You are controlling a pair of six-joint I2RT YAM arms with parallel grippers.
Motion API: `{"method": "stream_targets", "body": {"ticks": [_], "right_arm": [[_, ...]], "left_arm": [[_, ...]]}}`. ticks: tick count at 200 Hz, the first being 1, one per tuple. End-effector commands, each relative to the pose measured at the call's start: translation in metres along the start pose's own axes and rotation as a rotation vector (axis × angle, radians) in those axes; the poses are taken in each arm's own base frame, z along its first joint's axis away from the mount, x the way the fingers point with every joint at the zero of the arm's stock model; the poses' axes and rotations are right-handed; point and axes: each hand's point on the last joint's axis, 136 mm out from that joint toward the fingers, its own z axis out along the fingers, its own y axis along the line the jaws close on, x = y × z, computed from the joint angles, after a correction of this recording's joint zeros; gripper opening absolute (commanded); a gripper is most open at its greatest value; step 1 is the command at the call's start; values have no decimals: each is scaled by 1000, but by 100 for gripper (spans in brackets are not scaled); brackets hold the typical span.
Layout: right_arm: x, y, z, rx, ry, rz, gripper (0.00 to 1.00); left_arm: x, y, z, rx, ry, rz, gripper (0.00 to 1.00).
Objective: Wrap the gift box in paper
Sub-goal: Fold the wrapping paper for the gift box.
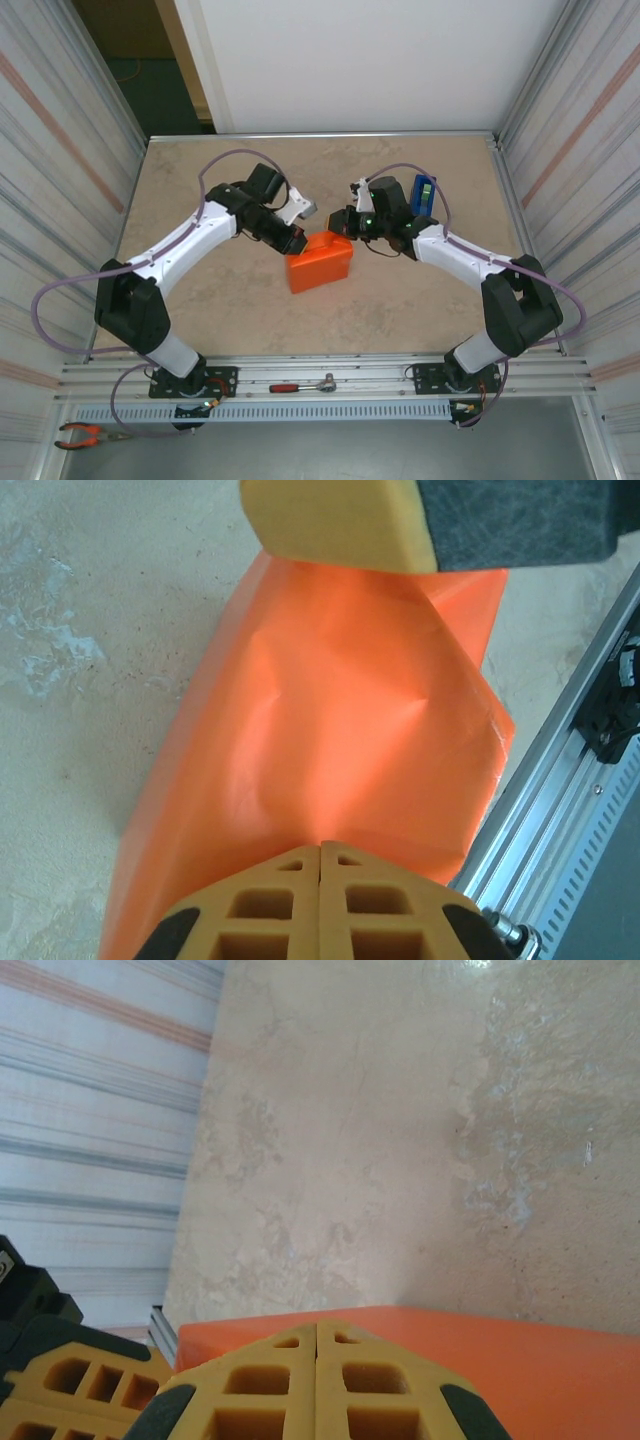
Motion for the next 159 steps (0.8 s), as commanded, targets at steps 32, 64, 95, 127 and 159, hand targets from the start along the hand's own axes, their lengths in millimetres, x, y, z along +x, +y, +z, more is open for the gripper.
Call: {"method": "stream_targets", "body": {"ticks": [32, 64, 95, 127, 159], "right_arm": [[17, -25, -6, 185, 150, 78, 0], [-2, 5, -11, 132, 130, 36, 0], [0, 16, -5, 114, 148, 19, 0], [15, 21, 1, 102, 173, 6, 0], [35, 25, 4, 97, 208, -7, 0]], "left_arm": [[19, 0, 10, -23, 56, 46, 0], [20, 0, 11, -21, 54, 48, 0], [20, 0, 12, -21, 55, 46, 0], [21, 1, 14, -17, 57, 45, 0], [21, 1, 15, -14, 59, 41, 0]]}}
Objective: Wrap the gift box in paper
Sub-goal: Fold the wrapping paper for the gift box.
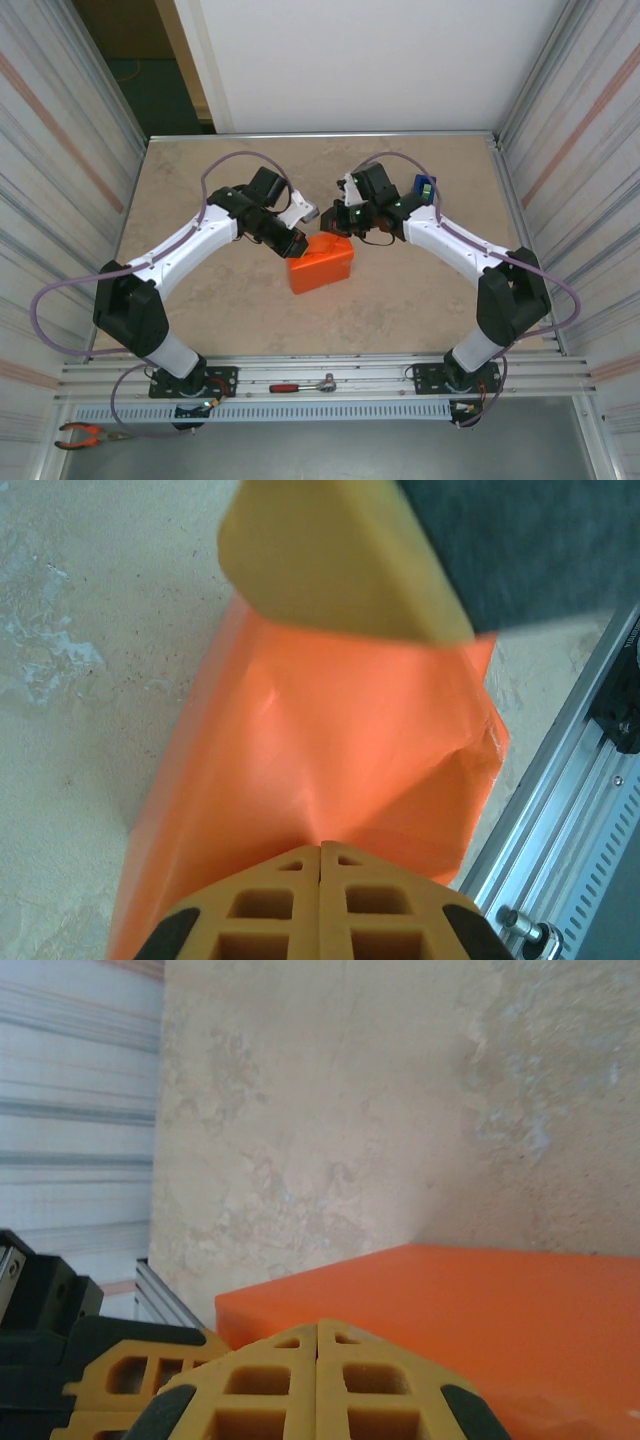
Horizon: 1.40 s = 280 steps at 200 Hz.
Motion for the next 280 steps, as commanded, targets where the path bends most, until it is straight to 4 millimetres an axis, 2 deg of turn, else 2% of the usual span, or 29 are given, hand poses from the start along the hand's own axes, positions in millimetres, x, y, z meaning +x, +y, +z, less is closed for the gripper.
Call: {"method": "stream_targets", "body": {"ticks": [1, 20, 47, 80, 97, 112, 149, 184, 219, 280], "right_arm": [[20, -3, 5, 11, 46, -18, 0], [32, -5, 6, 16, 63, -21, 0], [48, -20, 9, 38, 82, -4, 0], [58, -35, 11, 57, 83, 16, 0], [60, -38, 12, 59, 81, 21, 0], [60, -39, 13, 60, 78, 21, 0], [60, -41, 15, 60, 78, 26, 0], [61, -43, 16, 63, 79, 32, 0], [61, -44, 16, 67, 77, 37, 0], [58, -42, 16, 61, 74, 42, 0]], "left_arm": [[18, 1, 11, 0, 58, 3, 0], [17, 1, 10, -1, 55, 1, 0], [10, 1, 4, 27, 23, -24, 0], [-23, 0, -30, 129, -156, -137, 0], [-37, -3, -47, 166, -236, -169, 9], [-44, -9, -54, 192, -258, -175, 10], [-41, -20, -44, 213, -241, -169, 6], [-26, -29, -24, 216, -197, -164, 0], [-12, -32, -9, 218, -157, -161, 0], [3, -34, -1, 202, -121, -125, 0]]}}
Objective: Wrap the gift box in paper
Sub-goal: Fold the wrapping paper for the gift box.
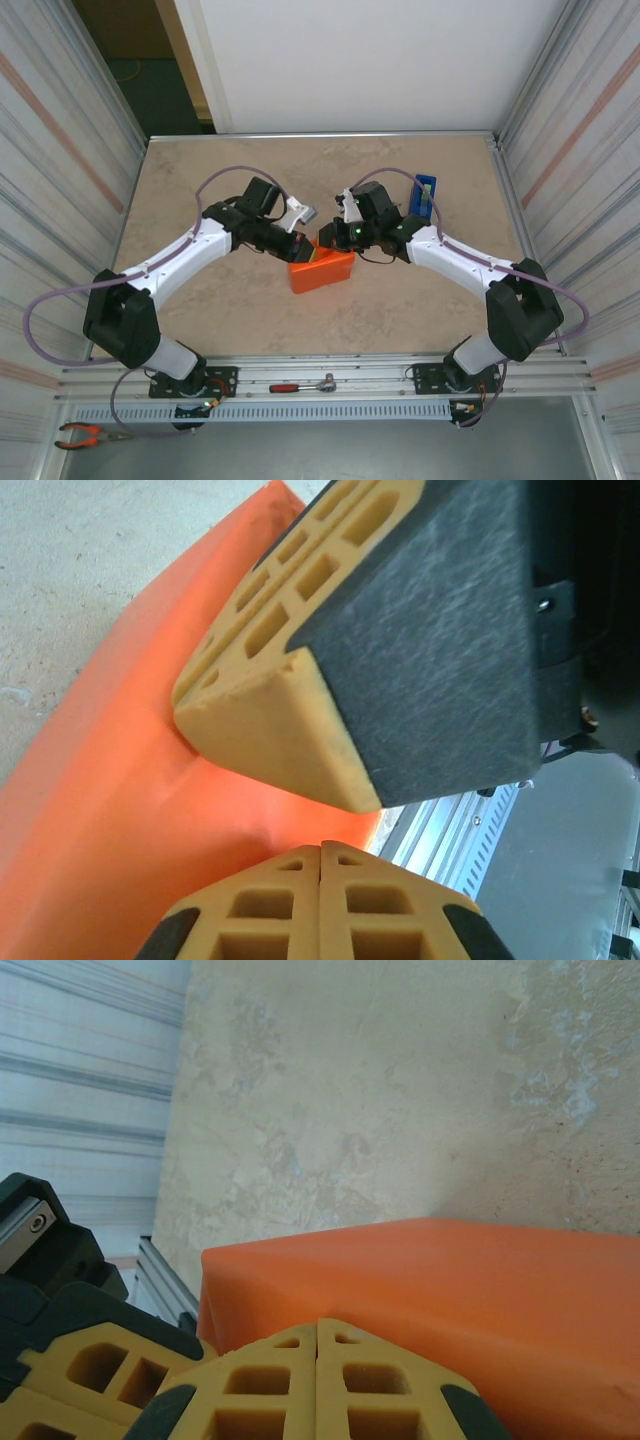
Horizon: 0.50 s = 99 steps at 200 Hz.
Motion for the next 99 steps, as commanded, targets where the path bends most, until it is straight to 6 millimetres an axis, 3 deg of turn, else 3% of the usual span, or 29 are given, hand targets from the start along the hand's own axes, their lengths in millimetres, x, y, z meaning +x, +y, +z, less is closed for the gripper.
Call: {"method": "stream_targets", "body": {"ticks": [1, 59, 99], "right_arm": [[29, -37, 7, 118, 96, 99, 0], [-7, 4, -19, 44, 27, 53, 0], [-5, 14, -26, 26, 24, 42, 0]], "left_arm": [[5, -5, -4, -6, -4, 51, 0], [21, 13, 4, -76, 47, 53, 0], [24, 17, 7, -87, 59, 50, 0]]}}
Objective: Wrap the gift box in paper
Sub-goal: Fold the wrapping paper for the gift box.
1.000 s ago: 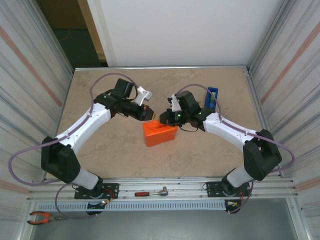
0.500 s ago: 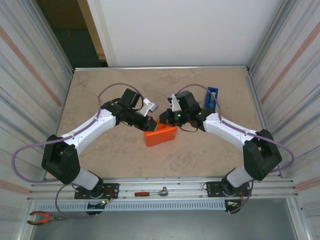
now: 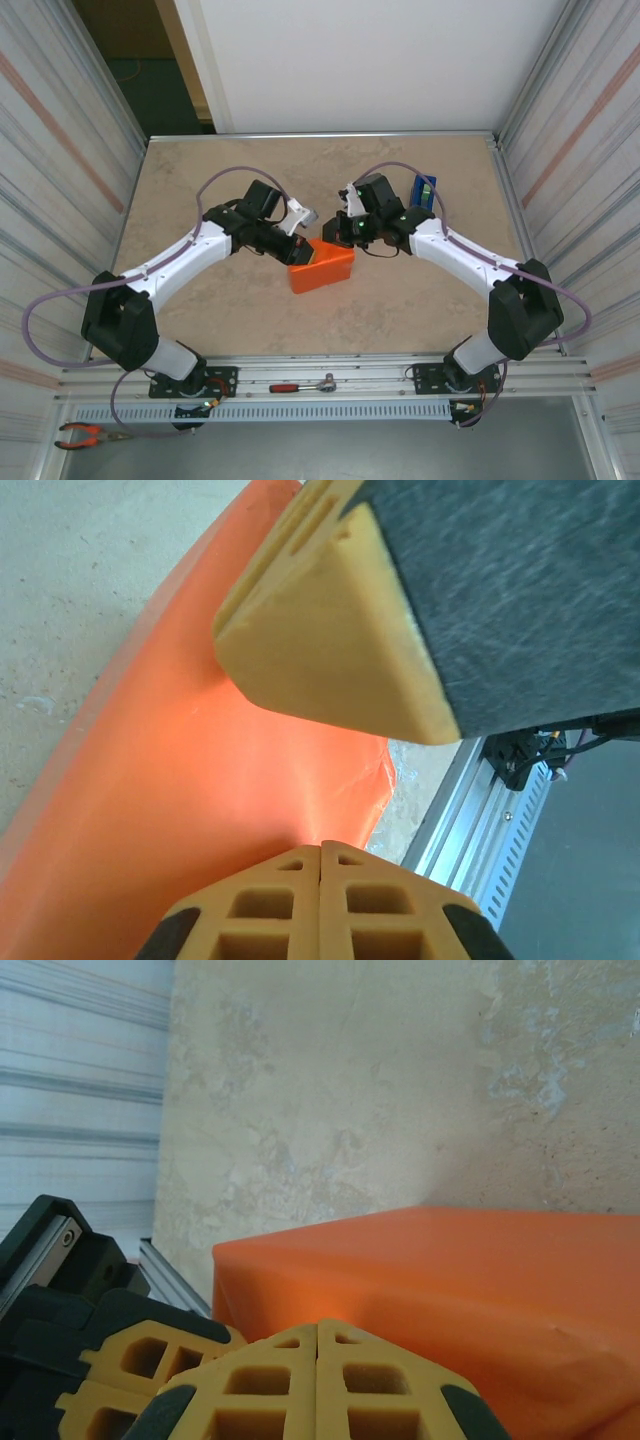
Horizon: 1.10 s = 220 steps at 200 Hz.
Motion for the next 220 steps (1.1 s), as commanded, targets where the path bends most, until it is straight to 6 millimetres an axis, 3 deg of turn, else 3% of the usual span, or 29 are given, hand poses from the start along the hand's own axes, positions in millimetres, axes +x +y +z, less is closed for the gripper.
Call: {"method": "stream_targets", "body": {"ticks": [1, 58, 99, 124, 168, 220], "right_arm": [[4, 10, -13, -8, 4, 0, 0], [26, 9, -9, -5, 25, -2, 0], [43, -8, -4, 29, 51, 14, 0], [48, -23, 1, 56, 61, 32, 0], [54, -31, -1, 68, 56, 41, 0], [54, -34, -1, 71, 50, 51, 0]], "left_arm": [[22, 11, 5, -48, 65, -14, 0], [23, 12, 6, -51, 69, -12, 0], [21, 11, 5, -51, 64, -12, 0], [5, 2, -6, -35, 28, 1, 0], [-34, -12, -46, -28, -96, 40, 3], [-27, -9, -48, -70, -50, 103, 2]]}}
